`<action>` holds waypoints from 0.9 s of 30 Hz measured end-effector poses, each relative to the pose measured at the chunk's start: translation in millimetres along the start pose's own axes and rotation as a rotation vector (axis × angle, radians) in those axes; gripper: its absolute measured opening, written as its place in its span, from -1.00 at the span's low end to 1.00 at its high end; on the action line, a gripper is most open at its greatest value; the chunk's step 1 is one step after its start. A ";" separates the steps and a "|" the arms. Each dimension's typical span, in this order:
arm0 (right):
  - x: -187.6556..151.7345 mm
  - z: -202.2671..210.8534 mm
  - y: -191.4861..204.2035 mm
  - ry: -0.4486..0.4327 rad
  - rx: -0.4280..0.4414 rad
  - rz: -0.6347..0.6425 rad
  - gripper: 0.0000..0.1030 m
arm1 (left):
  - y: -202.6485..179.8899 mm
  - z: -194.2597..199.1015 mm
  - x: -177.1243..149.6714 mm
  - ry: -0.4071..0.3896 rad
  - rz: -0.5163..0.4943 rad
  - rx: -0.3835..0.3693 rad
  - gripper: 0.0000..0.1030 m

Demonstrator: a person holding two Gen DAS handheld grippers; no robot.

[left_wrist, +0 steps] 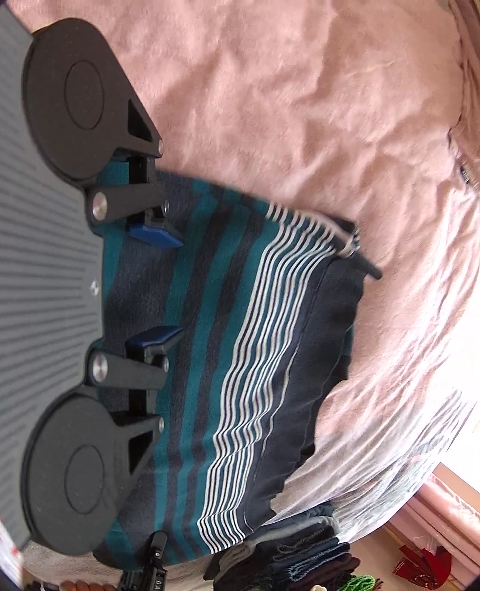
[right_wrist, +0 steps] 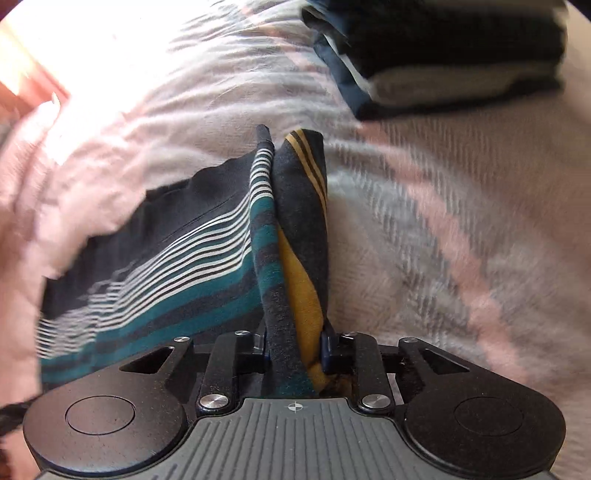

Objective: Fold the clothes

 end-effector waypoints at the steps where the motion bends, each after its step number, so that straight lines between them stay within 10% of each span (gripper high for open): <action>1: 2.9 7.4 16.3 -0.006 -0.081 0.062 -0.62 | 6.9 7.0 1.4 -0.014 0.006 0.006 -0.20; 5: 4.7 49.1 113.1 -0.114 -0.296 0.342 -0.62 | 55.8 37.0 3.8 -0.061 0.104 0.039 -0.20; 9: -33.6 67.4 237.6 -0.205 -0.280 0.627 -0.61 | 113.1 61.0 -6.6 -0.080 0.208 0.082 -0.20; 17: -186.1 -52.3 323.7 -0.084 -0.221 1.112 -0.04 | 184.0 77.1 -36.9 -0.047 0.350 0.103 -0.20; 27: -118.1 56.9 269.1 -0.148 0.007 0.729 -0.03 | 97.0 72.5 -6.9 -0.026 0.255 -0.256 -0.20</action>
Point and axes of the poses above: each gripper's, at about its wrist camera, not at the fingertips, and z roughly against the way its jaws point, y to its left, x to its top, the point moved 7 cm from there along -z, roughly the way its jaws point, and after that the axes turned 2 degrees about x, right-handed, at the moved point
